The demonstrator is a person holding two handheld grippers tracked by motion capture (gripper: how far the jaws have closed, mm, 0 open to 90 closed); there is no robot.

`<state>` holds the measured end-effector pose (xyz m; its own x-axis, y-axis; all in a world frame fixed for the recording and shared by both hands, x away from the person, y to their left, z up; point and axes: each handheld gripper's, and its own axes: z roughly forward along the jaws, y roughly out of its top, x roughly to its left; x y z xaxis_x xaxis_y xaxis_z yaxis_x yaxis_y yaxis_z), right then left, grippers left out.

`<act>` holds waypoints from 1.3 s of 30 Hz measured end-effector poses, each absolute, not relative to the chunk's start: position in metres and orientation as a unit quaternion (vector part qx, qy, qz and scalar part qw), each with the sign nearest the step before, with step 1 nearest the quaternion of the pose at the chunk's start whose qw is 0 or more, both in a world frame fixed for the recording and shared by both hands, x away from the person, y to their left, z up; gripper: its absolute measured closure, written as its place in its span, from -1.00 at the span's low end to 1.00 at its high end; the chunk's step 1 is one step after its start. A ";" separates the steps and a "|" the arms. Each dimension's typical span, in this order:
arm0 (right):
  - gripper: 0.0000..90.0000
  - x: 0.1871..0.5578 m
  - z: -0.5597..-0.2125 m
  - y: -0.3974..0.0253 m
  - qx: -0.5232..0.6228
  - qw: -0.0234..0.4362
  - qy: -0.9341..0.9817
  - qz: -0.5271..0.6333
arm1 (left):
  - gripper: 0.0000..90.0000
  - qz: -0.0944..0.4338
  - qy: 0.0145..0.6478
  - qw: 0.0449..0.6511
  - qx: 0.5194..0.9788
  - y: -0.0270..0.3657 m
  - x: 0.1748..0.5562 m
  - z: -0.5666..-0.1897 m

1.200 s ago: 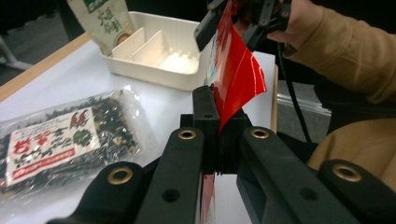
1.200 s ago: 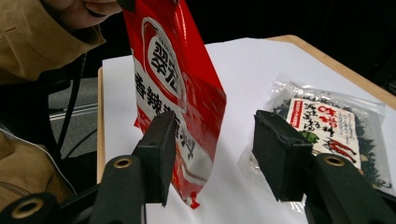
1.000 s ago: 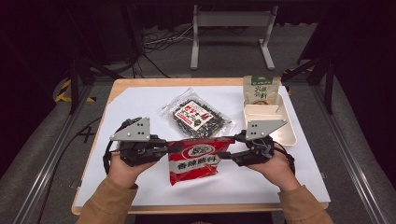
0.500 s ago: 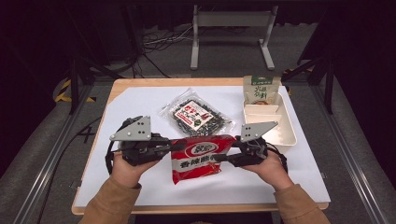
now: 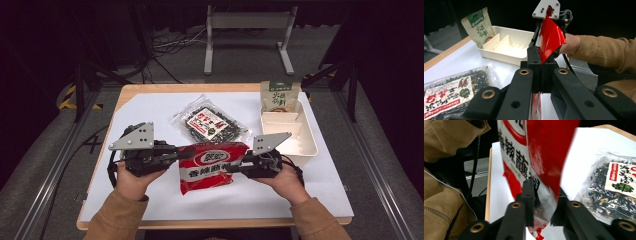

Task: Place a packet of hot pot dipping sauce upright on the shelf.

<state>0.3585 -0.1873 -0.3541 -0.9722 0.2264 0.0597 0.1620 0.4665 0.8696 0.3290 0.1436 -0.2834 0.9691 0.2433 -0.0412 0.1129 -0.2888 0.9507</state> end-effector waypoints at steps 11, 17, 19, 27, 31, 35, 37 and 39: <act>0.93 0.353 -0.348 -0.185 0.106 0.037 0.864 0.490 | 0.97 0.055 0.118 0.590 0.797 0.149 0.332 -0.285; 0.94 0.349 -0.341 -0.185 0.108 0.026 0.867 0.486 | 0.94 0.053 0.124 0.594 0.793 0.152 0.335 -0.285; 0.95 0.349 -0.340 -0.185 0.109 0.023 0.868 0.485 | 0.90 0.052 0.129 0.595 0.792 0.152 0.336 -0.286; 0.95 0.348 -0.331 -0.193 0.116 0.037 0.866 0.484 | 0.07 0.064 0.166 0.583 0.793 0.156 0.345 -0.294; 0.95 0.348 -0.327 -0.198 0.117 0.044 0.866 0.484 | -0.09 0.059 0.172 0.572 0.800 0.158 0.349 -0.300; 0.95 0.350 -0.319 -0.205 0.121 0.056 0.864 0.485 | -0.20 0.059 0.182 0.564 0.804 0.161 0.353 -0.306; 0.95 0.352 -0.314 -0.210 0.122 0.065 0.865 0.482 | -0.25 0.059 0.187 0.563 0.803 0.164 0.355 -0.309; 0.95 0.353 -0.309 -0.214 0.125 0.073 0.866 0.478 | -0.29 0.063 0.190 0.562 0.802 0.166 0.357 -0.312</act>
